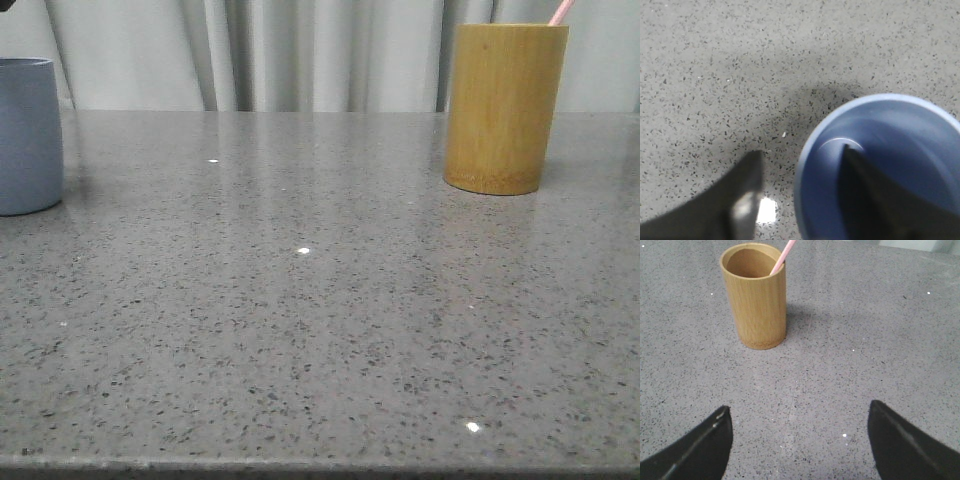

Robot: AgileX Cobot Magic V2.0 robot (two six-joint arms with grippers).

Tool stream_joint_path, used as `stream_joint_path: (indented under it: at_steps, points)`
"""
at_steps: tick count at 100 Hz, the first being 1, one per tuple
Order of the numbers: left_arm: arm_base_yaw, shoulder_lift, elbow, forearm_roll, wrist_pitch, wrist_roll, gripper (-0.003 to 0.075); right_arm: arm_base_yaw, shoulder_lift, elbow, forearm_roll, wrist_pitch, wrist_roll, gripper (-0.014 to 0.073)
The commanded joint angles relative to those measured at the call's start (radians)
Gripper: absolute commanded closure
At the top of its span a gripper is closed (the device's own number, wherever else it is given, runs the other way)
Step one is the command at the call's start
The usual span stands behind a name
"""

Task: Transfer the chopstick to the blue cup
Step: 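Carry the blue cup with the left gripper toward the table center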

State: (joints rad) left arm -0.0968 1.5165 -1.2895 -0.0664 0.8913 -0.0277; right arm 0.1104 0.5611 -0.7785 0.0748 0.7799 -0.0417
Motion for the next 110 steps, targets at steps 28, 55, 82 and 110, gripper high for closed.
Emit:
stream_joint_path:
  at_steps: [28, 55, 82, 110]
  points:
    - [0.002, -0.031, -0.145, -0.041, 0.032, -0.014, 0.0739, -0.004, 0.009, -0.035, 0.004, -0.061, -0.003, 0.0032]
    - [-0.105, 0.011, -0.328, -0.043, 0.111, -0.014, 0.0739, -0.004, 0.009, -0.035, 0.004, -0.061, -0.003, 0.0032]
    - [-0.250, 0.157, -0.492, -0.043, 0.140, -0.014, 0.0739, -0.004, 0.009, -0.035, 0.004, -0.061, -0.003, 0.0032]
    - [-0.349, 0.289, -0.564, -0.039, 0.126, -0.014, 0.0739, -0.004, 0.009, -0.035, 0.004, -0.061, -0.003, 0.0032]
